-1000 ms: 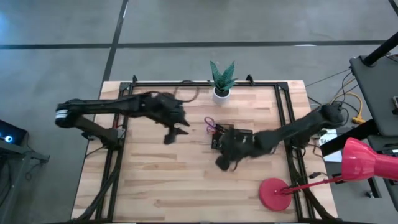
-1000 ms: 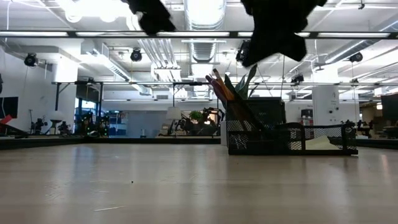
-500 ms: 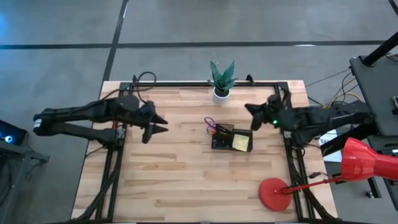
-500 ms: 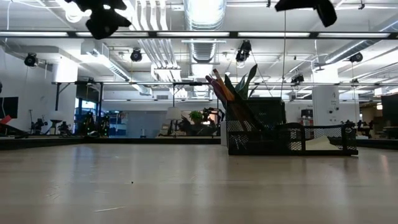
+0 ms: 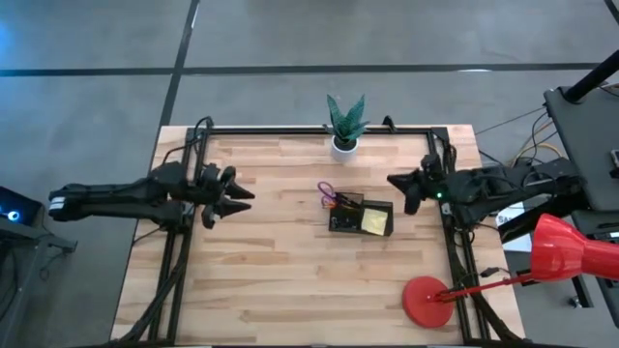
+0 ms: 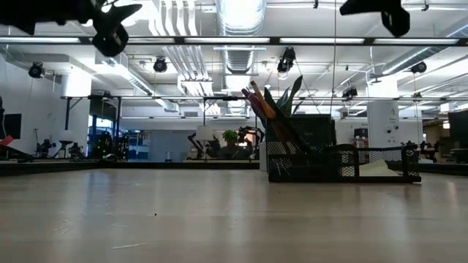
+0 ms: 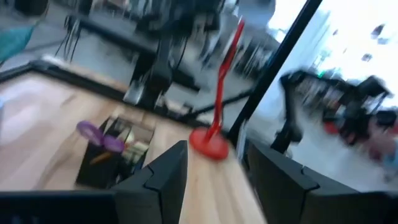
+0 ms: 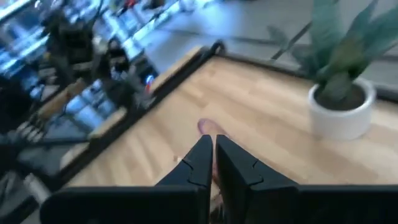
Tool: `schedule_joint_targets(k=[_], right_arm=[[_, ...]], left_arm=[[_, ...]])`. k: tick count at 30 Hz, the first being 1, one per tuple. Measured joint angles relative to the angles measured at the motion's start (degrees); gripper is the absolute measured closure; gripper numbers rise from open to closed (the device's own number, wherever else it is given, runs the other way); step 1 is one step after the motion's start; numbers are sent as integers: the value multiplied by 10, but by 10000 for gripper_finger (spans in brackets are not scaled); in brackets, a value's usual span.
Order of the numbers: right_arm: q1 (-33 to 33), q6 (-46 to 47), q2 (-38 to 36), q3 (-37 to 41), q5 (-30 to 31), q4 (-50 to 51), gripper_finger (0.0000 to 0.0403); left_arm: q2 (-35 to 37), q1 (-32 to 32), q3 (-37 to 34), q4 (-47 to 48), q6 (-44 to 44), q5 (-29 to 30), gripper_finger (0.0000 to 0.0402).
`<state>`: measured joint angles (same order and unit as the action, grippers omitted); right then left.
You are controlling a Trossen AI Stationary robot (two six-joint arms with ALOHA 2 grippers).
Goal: Pick and place office supplies into organizer
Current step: Return to Home Position
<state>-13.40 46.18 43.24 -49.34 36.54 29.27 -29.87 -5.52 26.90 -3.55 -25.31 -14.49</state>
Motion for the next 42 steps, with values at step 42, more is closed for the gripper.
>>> schedule_joint_targets(k=[42], right_arm=[[221, -192, -366, 488, -403, -427, 390]], left_arm=[[123, -114, -250, -151, -73, 121, 246]])
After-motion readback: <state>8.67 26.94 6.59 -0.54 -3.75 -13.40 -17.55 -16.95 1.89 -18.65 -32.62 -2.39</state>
